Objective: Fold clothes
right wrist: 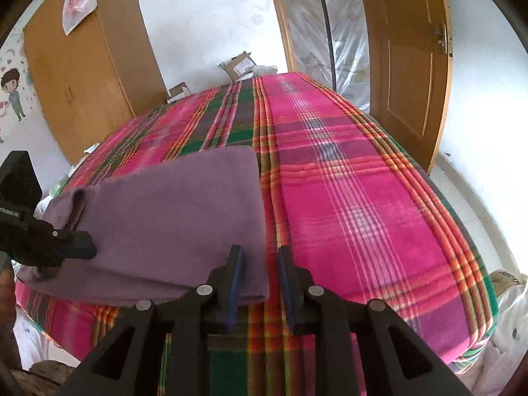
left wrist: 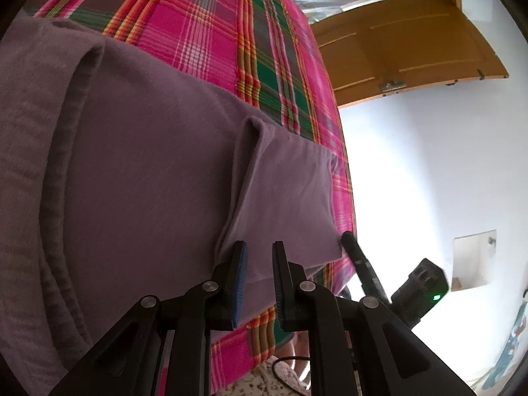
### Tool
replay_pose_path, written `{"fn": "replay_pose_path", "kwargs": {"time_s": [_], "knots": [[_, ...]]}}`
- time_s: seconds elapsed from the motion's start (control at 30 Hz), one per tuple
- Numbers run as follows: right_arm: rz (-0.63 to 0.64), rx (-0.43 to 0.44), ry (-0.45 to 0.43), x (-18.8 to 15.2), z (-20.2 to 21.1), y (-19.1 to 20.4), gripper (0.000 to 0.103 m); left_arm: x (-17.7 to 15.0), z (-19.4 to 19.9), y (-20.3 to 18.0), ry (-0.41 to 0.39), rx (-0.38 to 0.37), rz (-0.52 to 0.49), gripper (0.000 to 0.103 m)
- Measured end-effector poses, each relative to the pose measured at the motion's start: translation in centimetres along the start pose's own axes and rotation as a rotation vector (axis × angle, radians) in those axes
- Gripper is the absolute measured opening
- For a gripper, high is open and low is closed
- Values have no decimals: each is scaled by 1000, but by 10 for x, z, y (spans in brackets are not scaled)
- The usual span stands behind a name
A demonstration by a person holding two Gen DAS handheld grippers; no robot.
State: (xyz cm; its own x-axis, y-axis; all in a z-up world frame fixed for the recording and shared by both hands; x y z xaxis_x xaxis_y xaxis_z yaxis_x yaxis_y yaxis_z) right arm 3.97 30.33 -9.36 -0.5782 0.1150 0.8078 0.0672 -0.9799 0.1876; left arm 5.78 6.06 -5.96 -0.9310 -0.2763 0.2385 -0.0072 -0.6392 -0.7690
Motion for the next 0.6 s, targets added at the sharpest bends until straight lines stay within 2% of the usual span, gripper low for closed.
{"fn": "replay_pose_path", "kwargs": {"time_s": [0.1, 0.2, 0.3, 0.37, 0.5, 0.53, 0.6], "knots": [[-3, -9, -15, 3, 7, 1, 21, -6, 10, 1, 6, -2, 2, 14], [29, -9, -28, 8, 9, 7, 21, -2, -1, 1, -2, -7, 7, 14], [31, -32, 15, 2, -1, 6, 22, 4, 1, -6, -36, -20, -11, 14], [7, -35, 0, 8, 3, 8, 22, 7, 12, -12, -67, -35, -30, 14], [47, 39, -62, 27, 14, 36, 22, 15, 40, -15, -138, -43, -53, 17], [54, 57, -64, 29, 14, 45, 22, 17, 47, -13, -158, -36, -54, 21], [64, 108, -61, 32, 10, 65, 22, 24, 60, -6, -209, -17, -52, 21]]}}
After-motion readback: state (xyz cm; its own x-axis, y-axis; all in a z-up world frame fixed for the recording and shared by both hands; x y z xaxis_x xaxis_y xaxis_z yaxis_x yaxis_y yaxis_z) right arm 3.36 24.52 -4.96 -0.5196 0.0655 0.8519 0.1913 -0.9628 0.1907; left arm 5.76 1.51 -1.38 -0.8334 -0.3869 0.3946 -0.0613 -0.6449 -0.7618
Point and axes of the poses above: each gripper's, at about its wrist camera, not at the fingertips, and z roughly against the way its jaws point, y to its left, x to its top, the point moved 10 cm from there along -z, roughly the way its jaws point, and after that the axes turned 10 degrees about -y, right-handed, at the moved point
